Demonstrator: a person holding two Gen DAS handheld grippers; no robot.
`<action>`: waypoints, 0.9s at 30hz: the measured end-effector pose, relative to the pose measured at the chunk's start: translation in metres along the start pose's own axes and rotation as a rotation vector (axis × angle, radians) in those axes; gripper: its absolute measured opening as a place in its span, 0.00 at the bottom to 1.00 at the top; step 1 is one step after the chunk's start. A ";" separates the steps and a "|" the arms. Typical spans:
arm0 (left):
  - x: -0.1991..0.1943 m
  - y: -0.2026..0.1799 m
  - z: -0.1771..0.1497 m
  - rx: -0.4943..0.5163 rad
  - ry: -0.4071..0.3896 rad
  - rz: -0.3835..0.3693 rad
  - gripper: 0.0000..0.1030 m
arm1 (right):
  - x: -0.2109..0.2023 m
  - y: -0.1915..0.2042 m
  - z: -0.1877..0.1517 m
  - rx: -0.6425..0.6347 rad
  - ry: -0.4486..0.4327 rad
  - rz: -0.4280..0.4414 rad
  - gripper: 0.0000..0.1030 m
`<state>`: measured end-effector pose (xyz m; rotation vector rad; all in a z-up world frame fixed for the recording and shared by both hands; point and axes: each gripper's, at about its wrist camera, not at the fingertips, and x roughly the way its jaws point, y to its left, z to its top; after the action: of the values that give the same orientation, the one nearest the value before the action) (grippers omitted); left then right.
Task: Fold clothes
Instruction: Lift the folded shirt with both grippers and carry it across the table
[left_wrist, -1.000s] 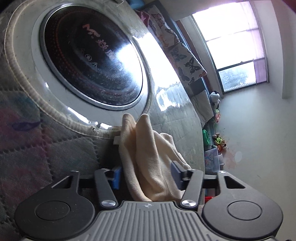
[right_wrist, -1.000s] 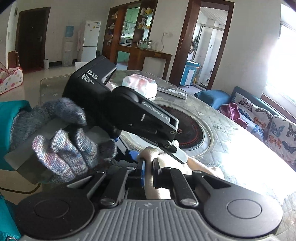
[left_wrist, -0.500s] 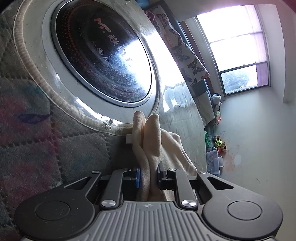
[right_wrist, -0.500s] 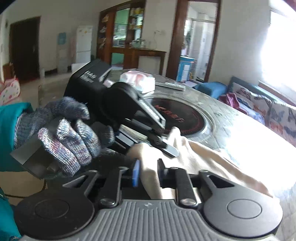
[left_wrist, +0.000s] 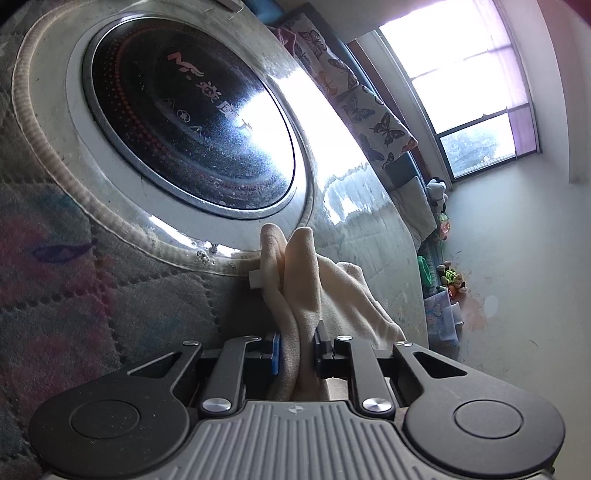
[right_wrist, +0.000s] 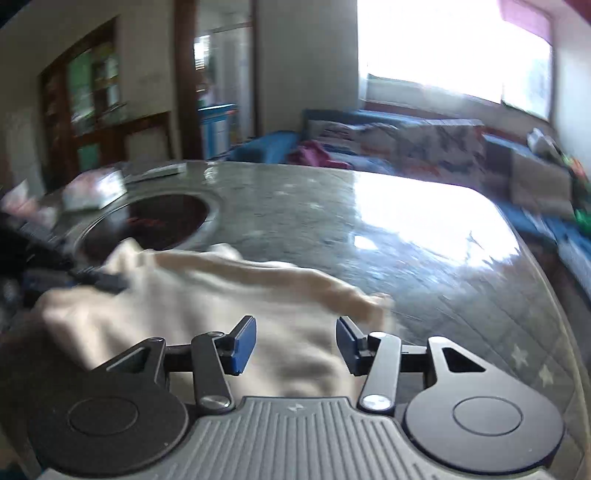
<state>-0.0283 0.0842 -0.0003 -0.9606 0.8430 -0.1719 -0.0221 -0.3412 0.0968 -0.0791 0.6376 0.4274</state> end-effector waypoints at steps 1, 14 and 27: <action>0.000 -0.001 0.000 0.005 -0.001 0.004 0.18 | 0.003 -0.006 0.001 0.019 0.003 0.000 0.48; 0.007 -0.015 0.000 0.070 -0.019 0.060 0.18 | 0.038 -0.073 -0.004 0.222 0.039 0.043 0.47; 0.013 -0.042 0.000 0.155 -0.015 0.079 0.16 | 0.001 -0.071 0.002 0.228 -0.067 0.089 0.11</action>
<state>-0.0098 0.0532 0.0253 -0.7811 0.8393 -0.1598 0.0092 -0.4046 0.0937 0.1799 0.6212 0.4384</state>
